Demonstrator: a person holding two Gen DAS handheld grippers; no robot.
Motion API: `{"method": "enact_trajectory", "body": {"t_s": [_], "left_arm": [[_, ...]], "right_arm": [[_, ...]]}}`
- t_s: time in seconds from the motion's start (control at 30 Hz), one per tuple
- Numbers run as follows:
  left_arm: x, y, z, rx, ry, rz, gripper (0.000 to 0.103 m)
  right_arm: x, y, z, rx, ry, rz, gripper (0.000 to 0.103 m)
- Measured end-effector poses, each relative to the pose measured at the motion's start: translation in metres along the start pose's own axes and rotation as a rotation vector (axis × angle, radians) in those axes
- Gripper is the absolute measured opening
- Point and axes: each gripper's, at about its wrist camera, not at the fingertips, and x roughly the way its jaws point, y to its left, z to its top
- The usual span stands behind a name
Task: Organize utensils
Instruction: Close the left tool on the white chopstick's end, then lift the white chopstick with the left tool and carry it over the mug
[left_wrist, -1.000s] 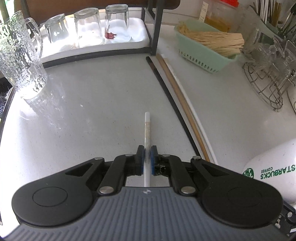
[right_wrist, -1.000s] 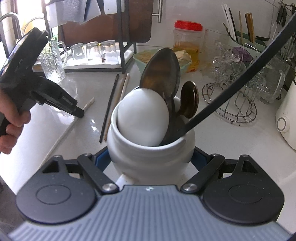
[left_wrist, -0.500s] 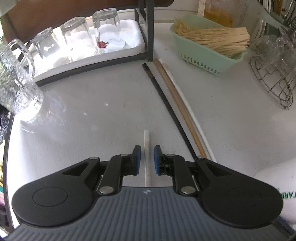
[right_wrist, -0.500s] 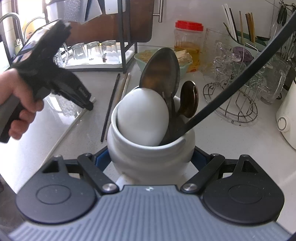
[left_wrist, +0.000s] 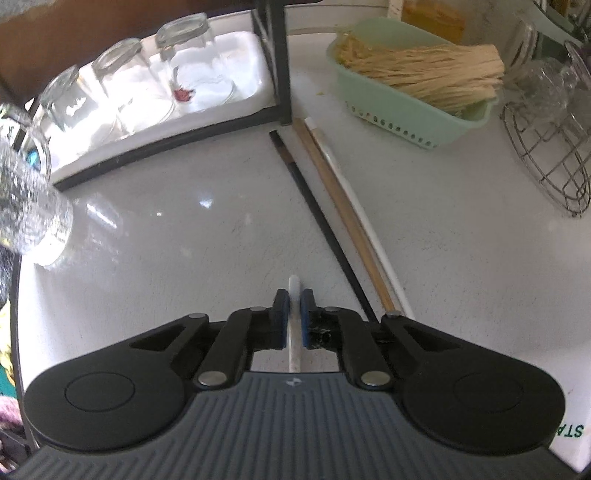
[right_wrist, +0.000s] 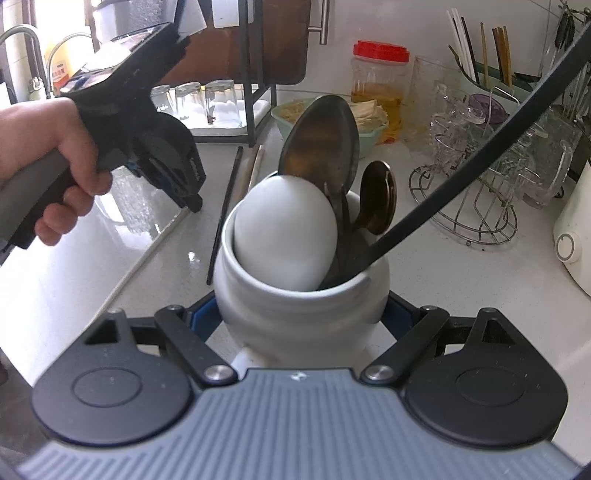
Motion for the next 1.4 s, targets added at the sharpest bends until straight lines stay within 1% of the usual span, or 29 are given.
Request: {"method": "enact_trajectory", "body": {"t_s": [0.07, 0.17, 0.3, 0.4, 0.47, 0.63, 0.8, 0.9, 1.03, 1.2, 1.4], "left_arm": [[0.001, -0.005, 0.000, 0.038, -0.014, 0.022, 0.008], [0.000, -0.009, -0.002, 0.065, -0.023, 0.039, 0.008], [0.001, -0.012, -0.003, 0.080, -0.026, 0.043, 0.007], [-0.009, -0.013, -0.006, 0.080, -0.049, 0.049, 0.007], [-0.023, -0.014, -0.007, 0.073, -0.074, 0.041, 0.007], [-0.066, -0.017, -0.010, 0.062, -0.166, 0.020, 0.007], [-0.113, -0.019, -0.018, 0.034, -0.251, -0.031, 0.007], [-0.142, -0.020, -0.025, -0.002, -0.318, -0.075, 0.007], [-0.175, -0.024, -0.032, -0.029, -0.385, -0.106, 0.007], [-0.211, -0.030, -0.042, -0.049, -0.451, -0.145, 0.007], [-0.240, -0.034, -0.051, -0.048, -0.507, -0.159, 0.007]], "right_arm": [[0.000, 0.000, 0.000, -0.004, -0.001, 0.005, 0.091], [0.002, 0.001, 0.002, -0.010, -0.002, 0.014, 0.091], [0.004, 0.001, 0.004, -0.023, -0.004, 0.025, 0.091], [0.004, 0.001, 0.004, -0.031, -0.008, 0.034, 0.091], [0.005, 0.000, 0.004, -0.035, -0.009, 0.041, 0.091], [0.005, -0.001, 0.004, -0.051, -0.013, 0.056, 0.091], [0.006, -0.001, 0.004, -0.066, -0.015, 0.068, 0.091], [0.005, -0.002, 0.003, -0.070, -0.019, 0.073, 0.091], [0.006, -0.002, 0.003, -0.072, -0.023, 0.077, 0.091], [0.005, -0.002, 0.001, -0.074, -0.031, 0.078, 0.091], [0.004, -0.002, -0.001, -0.072, -0.042, 0.078, 0.091]]}}
